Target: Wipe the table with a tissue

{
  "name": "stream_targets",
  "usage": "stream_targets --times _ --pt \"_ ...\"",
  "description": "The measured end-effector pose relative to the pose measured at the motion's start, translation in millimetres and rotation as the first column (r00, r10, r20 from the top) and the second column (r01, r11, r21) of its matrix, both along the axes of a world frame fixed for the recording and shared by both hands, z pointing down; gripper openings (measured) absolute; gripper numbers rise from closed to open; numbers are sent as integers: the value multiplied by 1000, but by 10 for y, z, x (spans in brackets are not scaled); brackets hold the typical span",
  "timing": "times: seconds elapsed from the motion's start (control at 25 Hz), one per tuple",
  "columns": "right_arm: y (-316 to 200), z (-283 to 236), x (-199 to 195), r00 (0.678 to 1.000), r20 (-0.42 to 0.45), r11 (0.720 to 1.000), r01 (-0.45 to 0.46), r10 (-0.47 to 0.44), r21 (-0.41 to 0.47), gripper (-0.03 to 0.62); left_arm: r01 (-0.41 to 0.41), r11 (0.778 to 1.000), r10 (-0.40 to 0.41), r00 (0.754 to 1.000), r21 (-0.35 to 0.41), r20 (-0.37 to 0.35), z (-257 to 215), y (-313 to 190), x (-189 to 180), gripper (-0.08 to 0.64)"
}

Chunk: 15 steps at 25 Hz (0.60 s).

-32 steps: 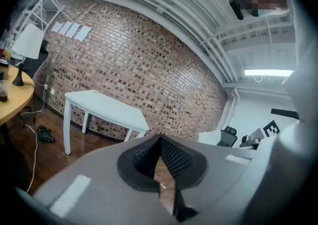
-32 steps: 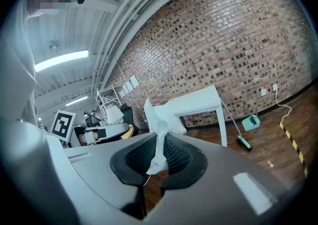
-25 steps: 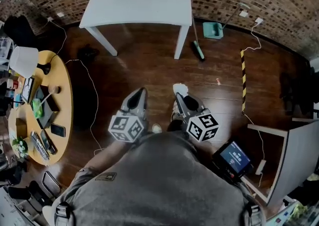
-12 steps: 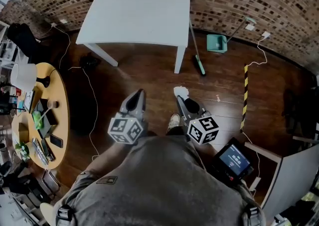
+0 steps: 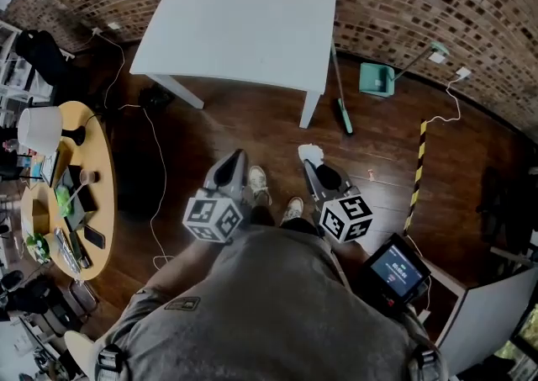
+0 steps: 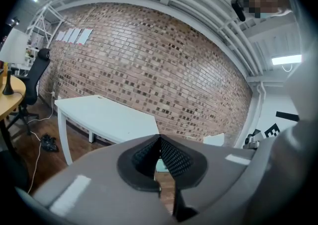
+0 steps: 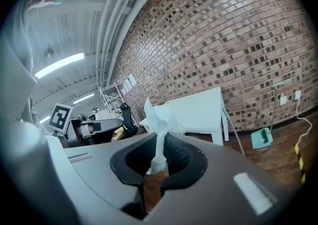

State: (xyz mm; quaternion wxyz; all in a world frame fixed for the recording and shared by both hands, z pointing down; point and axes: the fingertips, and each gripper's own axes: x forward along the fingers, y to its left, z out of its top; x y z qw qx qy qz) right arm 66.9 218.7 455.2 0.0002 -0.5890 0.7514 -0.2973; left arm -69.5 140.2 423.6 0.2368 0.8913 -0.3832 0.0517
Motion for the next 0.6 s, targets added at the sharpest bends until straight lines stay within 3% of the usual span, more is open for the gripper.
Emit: stream_targets --times 0.6 --pt "-1461 129 41 996 -81 996 -48 41 -76 48 -44 998 42 998 -41 -48 157 -1573 -1 2"
